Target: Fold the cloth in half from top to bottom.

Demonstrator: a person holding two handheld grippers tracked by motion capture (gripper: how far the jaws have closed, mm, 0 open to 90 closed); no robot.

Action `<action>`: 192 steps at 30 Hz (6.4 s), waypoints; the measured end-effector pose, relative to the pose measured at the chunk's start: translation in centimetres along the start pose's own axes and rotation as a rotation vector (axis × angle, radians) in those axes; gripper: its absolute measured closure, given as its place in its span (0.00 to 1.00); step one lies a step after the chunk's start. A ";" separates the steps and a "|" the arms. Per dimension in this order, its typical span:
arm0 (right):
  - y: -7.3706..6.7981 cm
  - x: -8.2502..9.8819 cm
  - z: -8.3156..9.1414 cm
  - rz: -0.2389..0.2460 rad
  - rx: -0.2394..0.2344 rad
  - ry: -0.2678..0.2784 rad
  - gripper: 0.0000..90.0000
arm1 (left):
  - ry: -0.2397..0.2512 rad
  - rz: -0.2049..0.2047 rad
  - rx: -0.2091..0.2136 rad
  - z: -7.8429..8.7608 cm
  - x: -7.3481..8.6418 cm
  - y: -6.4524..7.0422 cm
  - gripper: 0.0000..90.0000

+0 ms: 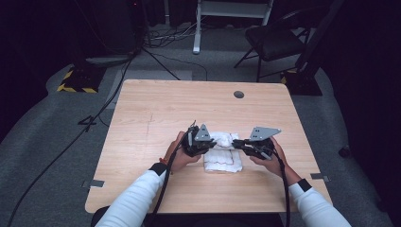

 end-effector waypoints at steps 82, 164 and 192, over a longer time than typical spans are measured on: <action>-1.8 3.0 0.5 0.001 0.061 -0.087 0.52 | -0.068 0.071 -0.052 2.1 3.7 0.8 0.39; 3.9 13.1 10.9 -0.164 0.313 -0.184 0.33 | -0.238 0.160 -0.300 13.2 15.6 -2.0 0.21; 5.0 17.9 13.9 -0.391 0.377 -0.179 0.23 | -0.129 0.396 -0.268 16.2 20.8 -2.8 0.20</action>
Point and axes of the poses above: each handheld gripper's, and its own axes: z roughly backward along the jaws, x roughly out of its underside, y roughly to its right, the point moved 10 cm from there along -z, roughly forward along the jaws, and after that the axes turned 3 degrees about x, right-handed, at the moved point
